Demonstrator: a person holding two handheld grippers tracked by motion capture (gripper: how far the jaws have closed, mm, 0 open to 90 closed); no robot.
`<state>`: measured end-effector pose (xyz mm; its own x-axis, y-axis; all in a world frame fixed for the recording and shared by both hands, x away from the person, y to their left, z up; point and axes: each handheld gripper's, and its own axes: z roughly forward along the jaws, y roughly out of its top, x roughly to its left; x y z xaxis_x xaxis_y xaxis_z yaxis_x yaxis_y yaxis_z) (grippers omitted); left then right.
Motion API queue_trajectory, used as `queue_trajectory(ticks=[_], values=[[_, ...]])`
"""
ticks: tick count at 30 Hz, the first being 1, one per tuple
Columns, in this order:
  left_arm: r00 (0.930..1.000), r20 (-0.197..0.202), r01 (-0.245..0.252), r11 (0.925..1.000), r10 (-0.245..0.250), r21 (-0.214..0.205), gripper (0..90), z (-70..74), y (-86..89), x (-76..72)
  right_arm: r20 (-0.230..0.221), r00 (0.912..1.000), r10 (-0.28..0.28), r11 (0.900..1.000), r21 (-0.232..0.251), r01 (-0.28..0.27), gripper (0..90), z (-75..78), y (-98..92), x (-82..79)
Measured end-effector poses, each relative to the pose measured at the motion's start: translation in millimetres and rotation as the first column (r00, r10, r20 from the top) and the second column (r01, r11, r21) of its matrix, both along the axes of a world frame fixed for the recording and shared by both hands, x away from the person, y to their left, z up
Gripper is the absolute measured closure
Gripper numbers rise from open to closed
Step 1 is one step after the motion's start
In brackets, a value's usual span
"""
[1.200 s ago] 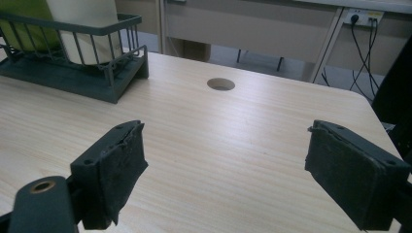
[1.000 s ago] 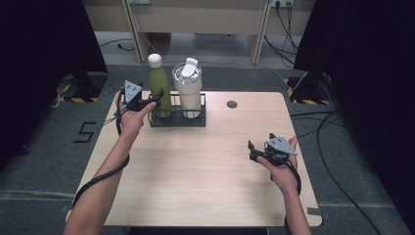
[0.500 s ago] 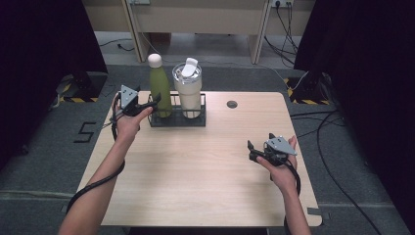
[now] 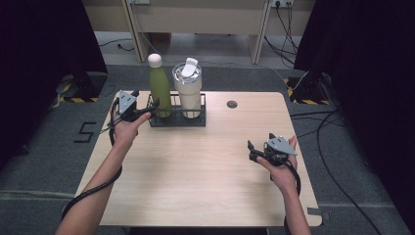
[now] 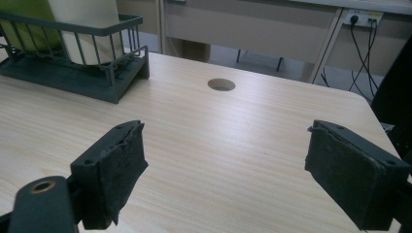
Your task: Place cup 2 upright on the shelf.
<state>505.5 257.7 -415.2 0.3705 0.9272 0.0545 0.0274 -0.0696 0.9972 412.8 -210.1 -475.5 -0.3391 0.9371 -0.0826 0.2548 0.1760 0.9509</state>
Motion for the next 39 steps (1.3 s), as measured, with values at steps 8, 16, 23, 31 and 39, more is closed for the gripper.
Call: queue_trajectory(ticks=[8, 16, 23, 31, 39], values=[[1.0000, 0.000, 0.002, 1.0000, -0.002, -0.006, 13.0, -3.9, 5.2, -8.7, 0.000, 1.0000, 0.000, 1.0000, 0.001, 0.000, 14.1, 0.4, 0.4, -0.3], [1.0000, 0.003, 0.000, 1.0000, 0.000, -0.004, 13.0, -5.5, 9.6, -17.3, 0.001, 1.0000, 0.000, 1.0000, 0.000, 0.000, 14.2, 0.7, 0.9, -0.5], [0.9999, 0.010, 0.004, 1.0000, -0.004, -0.004, 13.1, -6.7, 11.6, -25.5, 0.000, 1.0000, -0.002, 1.0000, 0.001, 0.002, 14.2, 0.8, 0.7, -0.9], [0.9999, 0.010, 0.010, 0.9999, -0.010, -0.006, 13.1, -9.1, 14.9, -34.7, 0.003, 1.0000, -0.002, 1.0000, 0.000, 0.002, 14.1, 1.4, 0.5, -1.3], [0.9998, 0.008, 0.016, 0.9997, -0.016, -0.017, 13.1, -12.4, 17.8, -45.4, 0.003, 1.0000, -0.002, 1.0000, 0.000, 0.002, 14.2, 1.8, 0.7, -1.5]])
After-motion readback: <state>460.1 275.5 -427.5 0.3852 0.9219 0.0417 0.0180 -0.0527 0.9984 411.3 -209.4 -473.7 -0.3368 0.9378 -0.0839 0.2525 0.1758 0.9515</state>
